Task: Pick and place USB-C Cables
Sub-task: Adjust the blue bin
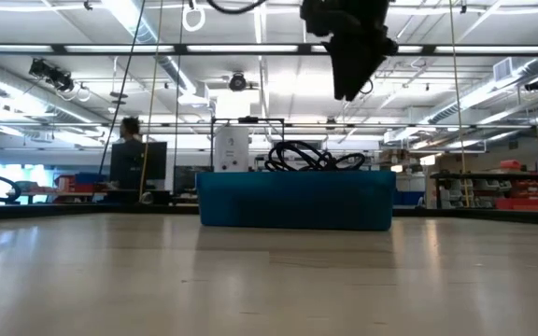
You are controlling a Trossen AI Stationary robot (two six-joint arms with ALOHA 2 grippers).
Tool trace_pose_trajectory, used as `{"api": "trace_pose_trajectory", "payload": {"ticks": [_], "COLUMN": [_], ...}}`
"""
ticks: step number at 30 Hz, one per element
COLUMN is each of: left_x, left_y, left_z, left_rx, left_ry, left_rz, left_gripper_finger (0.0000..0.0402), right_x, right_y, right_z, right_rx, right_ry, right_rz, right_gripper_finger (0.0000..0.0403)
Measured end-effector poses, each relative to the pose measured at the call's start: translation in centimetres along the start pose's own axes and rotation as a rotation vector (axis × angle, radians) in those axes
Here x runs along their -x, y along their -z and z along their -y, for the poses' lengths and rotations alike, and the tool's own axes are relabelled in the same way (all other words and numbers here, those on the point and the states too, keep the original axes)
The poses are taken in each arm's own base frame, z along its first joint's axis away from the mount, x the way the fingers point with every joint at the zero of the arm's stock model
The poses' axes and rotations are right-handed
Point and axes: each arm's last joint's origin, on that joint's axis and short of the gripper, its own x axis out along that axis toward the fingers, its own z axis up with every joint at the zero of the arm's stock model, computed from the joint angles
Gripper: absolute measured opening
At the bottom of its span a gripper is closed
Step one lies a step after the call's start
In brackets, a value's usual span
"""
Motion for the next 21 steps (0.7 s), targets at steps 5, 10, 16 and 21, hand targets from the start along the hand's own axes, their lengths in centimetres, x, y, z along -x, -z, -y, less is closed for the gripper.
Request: {"api": "trace_pose_trajectory", "payload": {"ticks": [5,10,16,21], "left_x": [0.0,0.0,0.0,0.0], "left_y": [0.0,0.0,0.0,0.0], "left_z": [0.0,0.0,0.0,0.1], "left_rx": [-0.001,-0.002,0.043,0.054], "left_ry": [0.000,0.000,0.000,0.006], "left_rz": [-0.001,-0.001,-0.001,-0.002], "left_gripper_finger": [0.0155,0.0156,0.0156,0.0156], "right_x": [-1.0,-2.2,-3.0,-1.5], "right_y": [1.5,2.9,4.2,4.3], "right_z": [-1.0,-1.3,-0.1,1.8], "right_rx": [-0.017,-0.045,-0.057,-0.056], "right_ry": [-0.030,-0.001,0.110,0.183], "right_rz": [-0.072,-0.125,-0.209,-0.160], "right_gripper_finger": [0.0157,0.0131,0.0059,0.0010]}}
